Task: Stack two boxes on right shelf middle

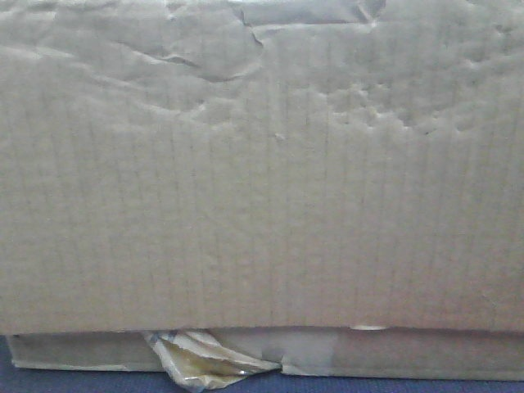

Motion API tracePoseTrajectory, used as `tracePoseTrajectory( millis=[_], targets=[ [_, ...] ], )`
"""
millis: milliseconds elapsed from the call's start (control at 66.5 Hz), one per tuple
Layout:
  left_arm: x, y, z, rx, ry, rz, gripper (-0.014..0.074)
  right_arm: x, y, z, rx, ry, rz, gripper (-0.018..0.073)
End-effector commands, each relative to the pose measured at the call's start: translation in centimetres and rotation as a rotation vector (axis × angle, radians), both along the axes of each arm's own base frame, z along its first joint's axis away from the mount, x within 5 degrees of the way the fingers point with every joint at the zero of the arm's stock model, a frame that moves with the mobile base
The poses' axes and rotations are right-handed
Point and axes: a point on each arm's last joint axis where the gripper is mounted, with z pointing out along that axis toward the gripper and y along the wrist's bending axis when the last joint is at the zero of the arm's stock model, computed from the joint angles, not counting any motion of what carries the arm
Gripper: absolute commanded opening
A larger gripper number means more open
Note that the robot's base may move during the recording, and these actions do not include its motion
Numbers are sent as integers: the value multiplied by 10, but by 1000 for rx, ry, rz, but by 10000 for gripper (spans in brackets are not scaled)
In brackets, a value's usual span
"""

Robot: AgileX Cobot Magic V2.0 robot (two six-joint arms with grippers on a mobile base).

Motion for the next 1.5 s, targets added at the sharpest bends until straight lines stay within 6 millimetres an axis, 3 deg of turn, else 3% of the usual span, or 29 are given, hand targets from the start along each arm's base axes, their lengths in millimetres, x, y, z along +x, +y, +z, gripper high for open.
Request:
tracePoseTrajectory(
  millis=[0,241,331,497,572,828,933,1189,1294,1384,1490],
  targets=[
    [4,10,-2,-22,8,6,-111,0,0,3,-6,-27,-7,-162],
    [13,29,-15,-84,40,73,-88,0,0,3,-6,-27,-7,-162],
    [18,29,-20,-109,52,72,26,0,0,3,-6,-27,-7,-162],
    [26,32,-32,-122,96,69,327,0,0,3,-6,-27,-7,-162],
    [31,33,-39,-127,129,52,375,0,0,3,-6,-27,-7,-162],
    [52,34,-68,-124,210,18,239,0,0,3,-6,-27,-7,-162],
    [56,36,-77,-121,243,17,228,0,0,3,-6,-27,-7,-162],
    [56,36,-78,-125,257,15,194,0,0,3,-6,-27,-7,-162],
    [56,36,-78,-126,259,14,69,0,0,3,-6,-27,-7,-162],
    [56,36,-77,-125,257,14,-116,0,0,3,-6,-27,-7,-162],
    [58,36,-71,-130,236,20,-111,0,0,3,-6,-27,-7,-162]
  ],
)
